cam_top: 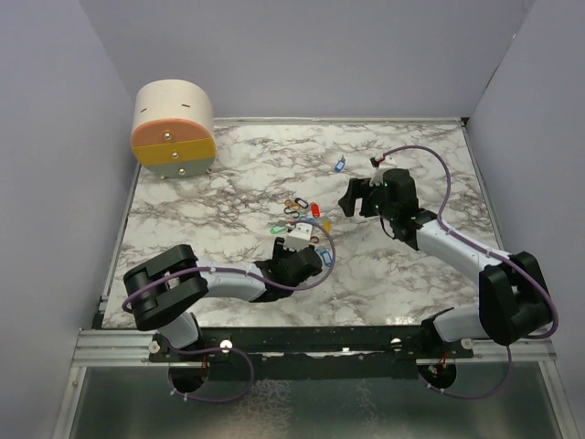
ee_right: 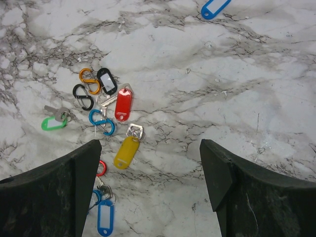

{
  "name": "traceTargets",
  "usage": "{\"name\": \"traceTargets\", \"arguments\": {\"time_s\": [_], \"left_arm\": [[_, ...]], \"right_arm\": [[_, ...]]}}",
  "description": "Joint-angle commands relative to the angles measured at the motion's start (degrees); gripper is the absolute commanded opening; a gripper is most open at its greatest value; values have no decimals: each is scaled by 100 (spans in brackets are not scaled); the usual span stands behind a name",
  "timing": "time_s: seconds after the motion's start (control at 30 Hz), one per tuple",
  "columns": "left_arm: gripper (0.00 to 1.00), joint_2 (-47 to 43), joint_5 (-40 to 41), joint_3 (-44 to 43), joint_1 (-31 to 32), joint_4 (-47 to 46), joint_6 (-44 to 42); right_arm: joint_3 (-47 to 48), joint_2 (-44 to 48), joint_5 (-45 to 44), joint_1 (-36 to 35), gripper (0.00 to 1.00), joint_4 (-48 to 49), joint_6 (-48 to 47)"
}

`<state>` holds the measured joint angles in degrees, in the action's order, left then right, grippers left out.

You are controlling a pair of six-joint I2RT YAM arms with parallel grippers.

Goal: Put the keys on the keyring

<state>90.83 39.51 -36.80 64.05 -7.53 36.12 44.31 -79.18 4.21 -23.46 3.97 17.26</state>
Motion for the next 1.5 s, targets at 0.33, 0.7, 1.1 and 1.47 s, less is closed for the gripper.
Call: {"name": "traceTargets", "arguments": {"time_s": [0.33,0.7,1.1,1.47], "left_arm": [[54,59,-67,-29,33,346,233],[42,173,-374,-14,37,420,316],[27,313,-532,-3,29,460,313],[6,-51,-454,70,28,518,220]], "right_arm": [[54,93,-166,-18,82,-63,-40],[57,122,-175,-18,82,-82,-39],[66,45,-157,-18,82,-64,-36],[72,46,-175,-18,82,-80,-33]]}}
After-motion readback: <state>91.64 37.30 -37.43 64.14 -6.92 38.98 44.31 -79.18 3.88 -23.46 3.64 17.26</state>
